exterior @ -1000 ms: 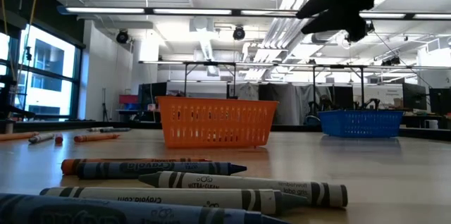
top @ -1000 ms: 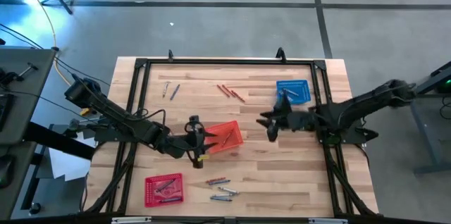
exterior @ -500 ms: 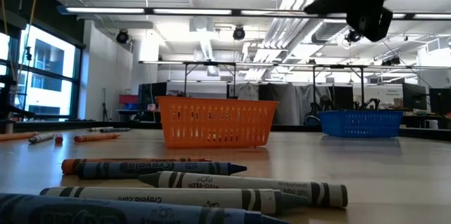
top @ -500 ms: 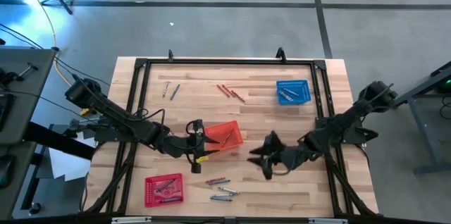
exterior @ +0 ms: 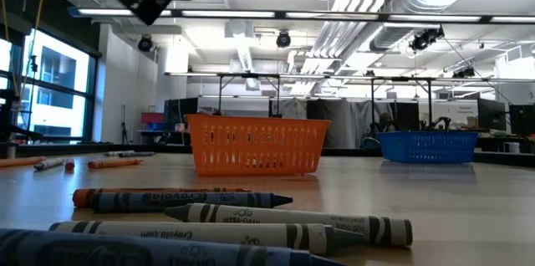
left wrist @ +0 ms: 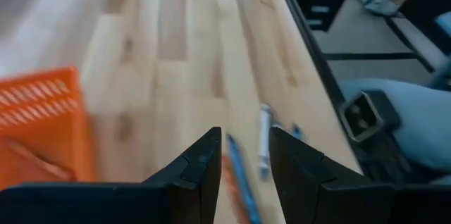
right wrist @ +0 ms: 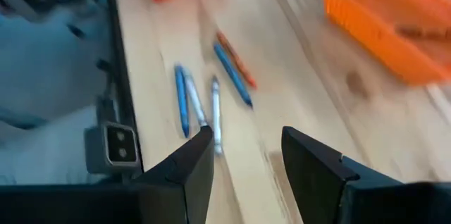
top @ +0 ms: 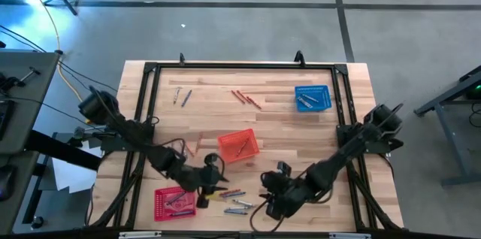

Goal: Sort crayons
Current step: Put the orange crayon into the orange bin

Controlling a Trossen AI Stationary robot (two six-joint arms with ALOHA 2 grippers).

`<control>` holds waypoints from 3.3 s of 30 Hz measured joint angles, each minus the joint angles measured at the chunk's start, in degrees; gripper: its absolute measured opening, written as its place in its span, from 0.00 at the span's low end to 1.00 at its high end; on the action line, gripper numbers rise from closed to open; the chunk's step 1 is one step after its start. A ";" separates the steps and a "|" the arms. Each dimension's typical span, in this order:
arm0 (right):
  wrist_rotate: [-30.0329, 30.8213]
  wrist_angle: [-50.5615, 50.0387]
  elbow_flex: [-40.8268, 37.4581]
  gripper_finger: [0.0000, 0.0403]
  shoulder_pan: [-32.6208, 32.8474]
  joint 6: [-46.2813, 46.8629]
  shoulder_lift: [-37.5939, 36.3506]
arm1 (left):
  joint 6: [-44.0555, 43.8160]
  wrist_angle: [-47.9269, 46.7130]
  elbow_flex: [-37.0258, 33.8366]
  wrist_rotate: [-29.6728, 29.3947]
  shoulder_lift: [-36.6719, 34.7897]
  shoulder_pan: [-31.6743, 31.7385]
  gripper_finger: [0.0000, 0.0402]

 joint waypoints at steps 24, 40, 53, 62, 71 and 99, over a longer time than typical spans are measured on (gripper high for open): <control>-8.31 -13.04 6.42 0.40 -2.13 -4.81 9.12 | -12.52 -10.36 -0.04 3.23 9.21 -1.10 0.26; -11.57 -16.07 6.42 0.40 -1.97 -7.93 9.07 | -5.73 -3.86 0.02 9.95 9.55 2.36 0.26; -12.57 -21.15 6.42 0.40 -1.63 -10.30 9.05 | -4.96 -5.35 4.67 12.51 13.12 5.18 0.26; -12.64 -22.60 6.42 0.40 -1.66 -10.28 9.05 | -0.20 -9.21 9.11 17.76 17.79 7.04 0.26; -12.79 -22.21 6.42 0.40 -0.95 -8.62 9.03 | 0.01 -11.39 9.40 18.58 17.74 7.46 0.26; -12.74 -21.69 6.42 0.40 3.88 3.22 9.03 | -6.20 -13.00 9.59 11.87 20.76 5.65 0.26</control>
